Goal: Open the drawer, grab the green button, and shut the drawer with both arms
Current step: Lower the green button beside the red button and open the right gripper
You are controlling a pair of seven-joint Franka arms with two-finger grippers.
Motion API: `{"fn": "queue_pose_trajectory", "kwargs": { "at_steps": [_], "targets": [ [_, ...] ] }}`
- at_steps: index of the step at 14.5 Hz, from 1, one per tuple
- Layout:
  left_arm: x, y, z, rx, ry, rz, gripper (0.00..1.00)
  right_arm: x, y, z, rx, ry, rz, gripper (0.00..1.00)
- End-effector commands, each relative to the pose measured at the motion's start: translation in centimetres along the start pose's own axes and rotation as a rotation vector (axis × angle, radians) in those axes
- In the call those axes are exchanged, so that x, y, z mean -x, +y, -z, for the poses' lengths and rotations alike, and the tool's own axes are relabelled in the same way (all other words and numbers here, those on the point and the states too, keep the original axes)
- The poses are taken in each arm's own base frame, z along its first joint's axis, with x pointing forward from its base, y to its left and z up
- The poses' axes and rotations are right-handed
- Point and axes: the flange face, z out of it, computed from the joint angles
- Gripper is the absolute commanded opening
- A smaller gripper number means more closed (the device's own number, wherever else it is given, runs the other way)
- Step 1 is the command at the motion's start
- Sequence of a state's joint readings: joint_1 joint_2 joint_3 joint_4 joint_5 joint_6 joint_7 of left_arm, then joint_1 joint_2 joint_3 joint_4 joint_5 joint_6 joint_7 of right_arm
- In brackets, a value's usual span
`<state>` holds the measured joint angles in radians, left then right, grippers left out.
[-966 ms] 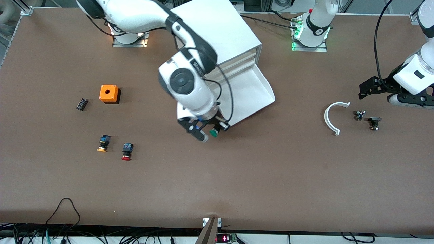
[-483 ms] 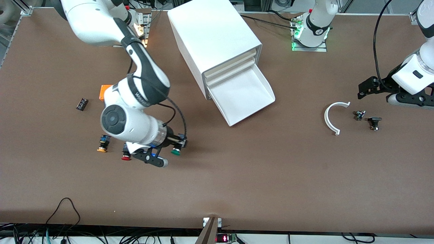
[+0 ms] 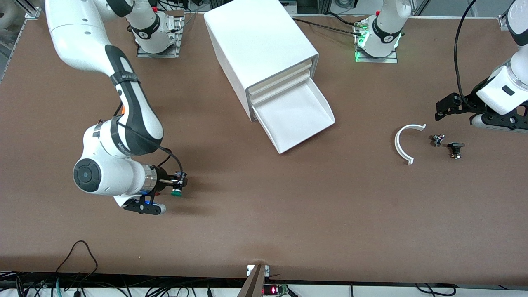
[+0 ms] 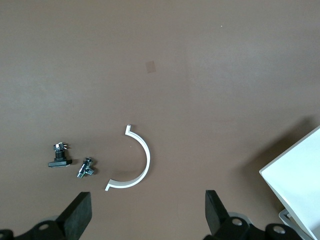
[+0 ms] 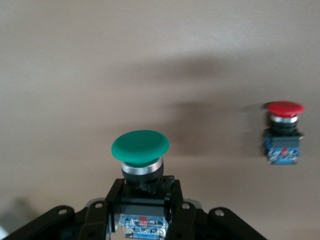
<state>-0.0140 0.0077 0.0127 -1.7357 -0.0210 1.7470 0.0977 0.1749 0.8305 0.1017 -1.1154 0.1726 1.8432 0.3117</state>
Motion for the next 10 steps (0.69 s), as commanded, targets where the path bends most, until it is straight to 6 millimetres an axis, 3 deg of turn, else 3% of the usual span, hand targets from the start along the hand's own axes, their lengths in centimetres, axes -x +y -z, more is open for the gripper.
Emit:
{"fn": "queue_pose_trajectory", "kwargs": {
  "at_steps": [1,5,10],
  "targets": [
    [0.8,0.1,0.3,0.019,-0.003,0.007,1.0,0.3,0.6,-2.0,0.008,0.011,0.052,0.0],
    [1.1,0.0,0.4,0.021,-0.02,0.011,1.0,0.1,2.4,-6.8,0.015,0.008,0.114,0.0],
    [1.2,0.0,0.3,0.022,-0.023,0.016,1.0,0.2,3.8,-10.9,0.024,0.008,0.108,0.0]
  ]
}}
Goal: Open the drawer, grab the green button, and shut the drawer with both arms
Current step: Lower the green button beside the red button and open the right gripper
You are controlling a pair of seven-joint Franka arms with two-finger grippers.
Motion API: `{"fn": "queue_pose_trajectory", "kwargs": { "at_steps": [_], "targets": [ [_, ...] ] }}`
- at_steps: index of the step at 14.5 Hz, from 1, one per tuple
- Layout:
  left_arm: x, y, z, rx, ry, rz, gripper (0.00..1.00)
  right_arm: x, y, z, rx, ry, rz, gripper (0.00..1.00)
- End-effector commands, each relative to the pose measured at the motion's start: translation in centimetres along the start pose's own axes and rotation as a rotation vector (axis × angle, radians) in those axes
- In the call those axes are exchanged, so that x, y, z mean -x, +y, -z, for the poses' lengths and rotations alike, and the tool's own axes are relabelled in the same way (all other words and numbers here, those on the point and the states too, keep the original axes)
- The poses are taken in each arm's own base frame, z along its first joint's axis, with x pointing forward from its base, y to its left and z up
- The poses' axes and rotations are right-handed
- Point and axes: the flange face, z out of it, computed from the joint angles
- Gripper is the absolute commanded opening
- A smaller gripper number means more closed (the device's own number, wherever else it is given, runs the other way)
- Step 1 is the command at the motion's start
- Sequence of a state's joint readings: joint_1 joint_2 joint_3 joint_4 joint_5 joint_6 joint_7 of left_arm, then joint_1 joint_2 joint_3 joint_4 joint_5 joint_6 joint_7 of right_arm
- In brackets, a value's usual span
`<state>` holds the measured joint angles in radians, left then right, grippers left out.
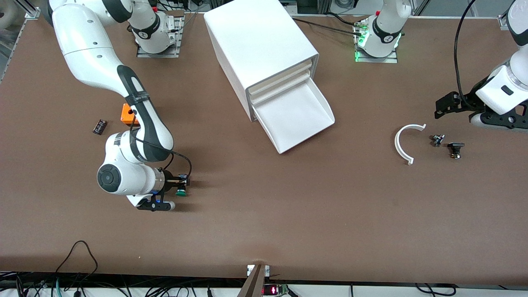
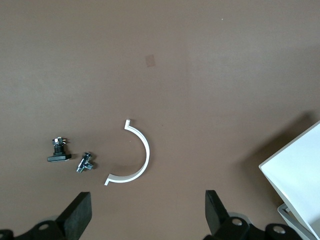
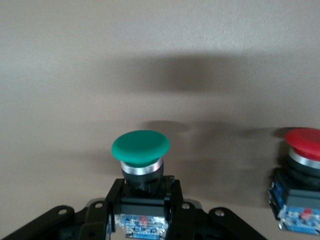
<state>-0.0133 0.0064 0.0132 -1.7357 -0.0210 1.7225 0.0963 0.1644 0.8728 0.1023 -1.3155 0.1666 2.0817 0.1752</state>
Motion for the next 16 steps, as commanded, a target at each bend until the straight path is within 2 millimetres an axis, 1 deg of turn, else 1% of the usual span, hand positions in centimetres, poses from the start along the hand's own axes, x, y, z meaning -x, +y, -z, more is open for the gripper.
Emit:
{"fn": "queue_pose_trajectory", "kwargs": {
  "at_steps": [1,3,4,5,6,7,8,9,10,12,13,14,16],
  "targets": [
    [0.9,0.0,0.5,0.019,0.0,0.013,1.0,0.4,0.6,-1.3,0.011,-0.004,0.017,0.0],
    [0.9,0.0,0.5,0.019,0.0,0.008,1.0,0.4,0.6,-1.7,0.011,-0.009,0.016,0.0],
    [0.9,-0.1,0.5,0.019,0.0,0.008,1.0,0.4,0.7,-1.7,0.013,-0.008,0.009,0.09],
    [0.9,-0.1,0.4,0.02,-0.001,0.007,1.0,0.4,0.6,-1.7,0.012,-0.009,0.007,0.2],
    [0.9,-0.2,0.4,0.02,-0.001,0.008,1.0,0.3,0.7,-1.4,0.023,-0.002,0.012,0.4],
    [0.8,-0.1,0.5,0.019,0.0,0.007,1.0,0.2,0.7,-1.1,0.037,0.004,0.021,0.5],
    [0.9,-0.1,0.4,0.02,-0.001,0.007,1.0,0.1,0.8,-0.8,0.048,0.012,0.027,0.73],
    [0.8,-0.1,0.5,0.019,0.0,0.007,1.0,-0.1,1.4,-0.3,0.052,0.019,0.021,0.91],
    [0.8,-0.1,0.5,0.019,0.002,0.007,1.0,-0.2,1.7,0.3,0.051,0.027,0.02,0.99],
    [0.8,-0.1,0.5,0.019,0.002,0.005,1.0,-0.3,1.5,2.5,0.05,0.059,0.008,0.99],
    [0.8,-0.1,0.5,0.019,0.002,0.005,1.0,-0.5,2.2,3.6,0.058,0.076,-0.006,0.99],
    [0.8,-0.1,0.5,0.019,0.002,0.005,1.0,-0.5,2.1,5.3,0.057,0.098,-0.004,0.99],
    [0.8,-0.1,0.5,0.019,0.002,0.005,1.0,-0.3,1.3,9.3,0.067,0.156,0.02,0.99]
  ]
}}
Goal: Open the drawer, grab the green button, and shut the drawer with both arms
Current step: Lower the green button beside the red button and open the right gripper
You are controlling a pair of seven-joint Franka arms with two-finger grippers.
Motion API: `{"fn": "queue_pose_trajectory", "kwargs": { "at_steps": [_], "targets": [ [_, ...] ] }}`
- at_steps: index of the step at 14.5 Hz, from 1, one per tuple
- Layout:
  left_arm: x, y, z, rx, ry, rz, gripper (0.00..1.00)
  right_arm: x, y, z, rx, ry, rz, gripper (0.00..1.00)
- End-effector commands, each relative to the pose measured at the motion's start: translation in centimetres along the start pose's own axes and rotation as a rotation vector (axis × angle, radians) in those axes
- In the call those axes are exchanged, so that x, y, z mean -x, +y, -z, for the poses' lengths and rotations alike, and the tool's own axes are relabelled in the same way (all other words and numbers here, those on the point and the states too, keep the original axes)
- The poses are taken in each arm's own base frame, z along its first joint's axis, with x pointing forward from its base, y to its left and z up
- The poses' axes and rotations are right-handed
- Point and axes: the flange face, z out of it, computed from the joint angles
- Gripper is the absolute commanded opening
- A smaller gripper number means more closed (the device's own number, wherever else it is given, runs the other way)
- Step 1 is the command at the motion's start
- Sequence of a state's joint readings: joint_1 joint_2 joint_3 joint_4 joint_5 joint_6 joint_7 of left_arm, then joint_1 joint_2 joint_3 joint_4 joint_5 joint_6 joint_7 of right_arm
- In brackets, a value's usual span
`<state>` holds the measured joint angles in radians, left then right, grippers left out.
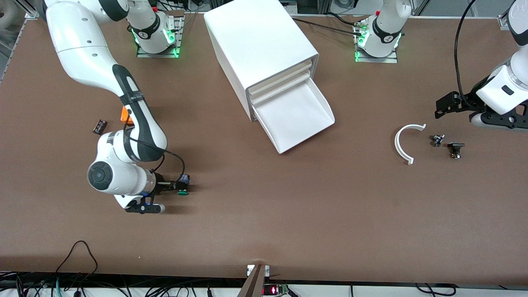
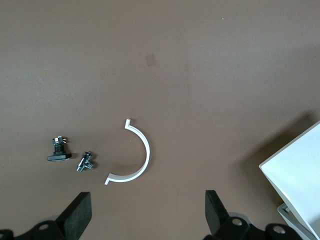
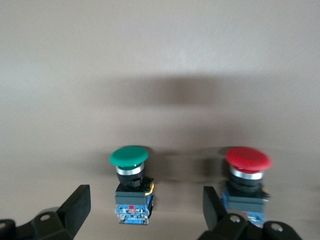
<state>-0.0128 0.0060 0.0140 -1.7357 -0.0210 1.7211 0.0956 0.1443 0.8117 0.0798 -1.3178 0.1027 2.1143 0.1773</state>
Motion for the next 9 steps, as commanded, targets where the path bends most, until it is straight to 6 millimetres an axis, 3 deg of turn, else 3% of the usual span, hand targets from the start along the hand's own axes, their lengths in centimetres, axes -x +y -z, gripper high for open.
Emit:
{"fn": "queue_pose_trajectory", "kwargs": {
  "at_steps": [1,5,9],
  "targets": [
    [0.8,0.0,0.5,0.019,0.003,0.003,1.0,0.3,-0.1,6.3,0.026,0.067,0.02,0.99],
    [0.7,0.0,0.3,0.021,0.0,0.005,1.0,1.3,4.1,13.3,0.039,0.109,0.046,0.99],
    [0.7,0.6,0.3,0.022,-0.002,0.011,1.0,5.6,5.8,19.3,0.054,0.142,0.057,0.99]
  ]
}}
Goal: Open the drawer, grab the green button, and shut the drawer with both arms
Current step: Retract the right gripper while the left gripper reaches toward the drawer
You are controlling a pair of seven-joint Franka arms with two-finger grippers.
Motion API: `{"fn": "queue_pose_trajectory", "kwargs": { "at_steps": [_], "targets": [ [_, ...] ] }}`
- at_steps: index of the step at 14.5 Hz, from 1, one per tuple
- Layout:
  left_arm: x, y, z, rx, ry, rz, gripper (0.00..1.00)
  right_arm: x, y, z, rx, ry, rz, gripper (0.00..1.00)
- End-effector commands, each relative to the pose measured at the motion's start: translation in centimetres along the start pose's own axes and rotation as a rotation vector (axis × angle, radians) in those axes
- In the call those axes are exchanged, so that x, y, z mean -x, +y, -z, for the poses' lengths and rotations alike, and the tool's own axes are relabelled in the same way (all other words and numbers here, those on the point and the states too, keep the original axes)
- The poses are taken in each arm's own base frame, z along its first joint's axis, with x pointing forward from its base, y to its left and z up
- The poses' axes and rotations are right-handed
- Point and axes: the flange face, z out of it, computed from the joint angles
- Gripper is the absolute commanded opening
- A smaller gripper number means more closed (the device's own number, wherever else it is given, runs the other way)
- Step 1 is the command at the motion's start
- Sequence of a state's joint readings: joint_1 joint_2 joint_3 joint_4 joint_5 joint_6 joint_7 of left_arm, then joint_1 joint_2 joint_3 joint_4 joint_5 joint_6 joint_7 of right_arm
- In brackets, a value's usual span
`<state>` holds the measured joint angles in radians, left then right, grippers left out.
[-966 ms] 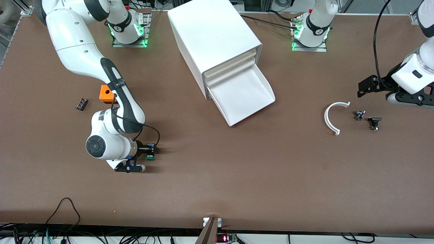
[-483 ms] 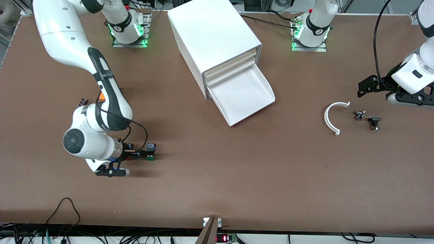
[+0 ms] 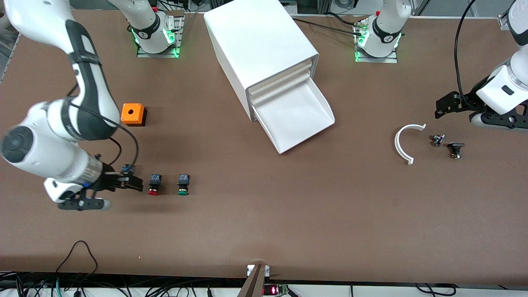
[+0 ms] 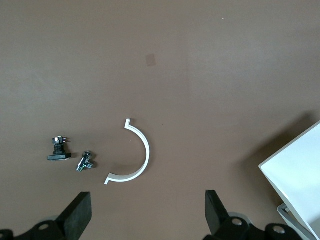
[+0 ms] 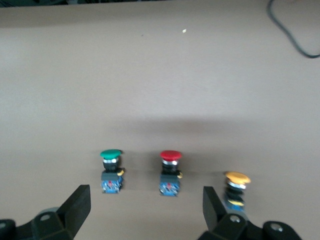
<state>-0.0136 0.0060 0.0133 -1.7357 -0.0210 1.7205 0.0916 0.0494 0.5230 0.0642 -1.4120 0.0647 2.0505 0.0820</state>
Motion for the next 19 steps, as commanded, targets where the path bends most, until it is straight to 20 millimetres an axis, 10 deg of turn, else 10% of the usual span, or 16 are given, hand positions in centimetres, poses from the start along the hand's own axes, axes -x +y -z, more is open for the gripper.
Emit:
{"fn": "queue_pose_trajectory", "kwargs": {
  "at_steps": [1,12,16,19],
  "targets": [
    [0.8,0.8,0.0,0.025,-0.018,0.002,1.0,4.6,0.9,4.4,0.021,0.002,0.012,0.99],
    [-5.0,14.2,-16.0,0.652,-0.173,-0.161,1.0,10.3,3.2,16.1,0.083,-0.006,-0.003,0.99],
    [-7.0,14.4,-21.8,0.543,-0.155,0.023,1.0,11.0,4.0,18.4,0.077,0.023,-0.085,0.99],
    [-5.9,19.8,-24.3,0.356,-0.146,0.246,1.0,12.5,2.0,20.6,0.071,0.014,-0.075,0.99]
  ]
}}
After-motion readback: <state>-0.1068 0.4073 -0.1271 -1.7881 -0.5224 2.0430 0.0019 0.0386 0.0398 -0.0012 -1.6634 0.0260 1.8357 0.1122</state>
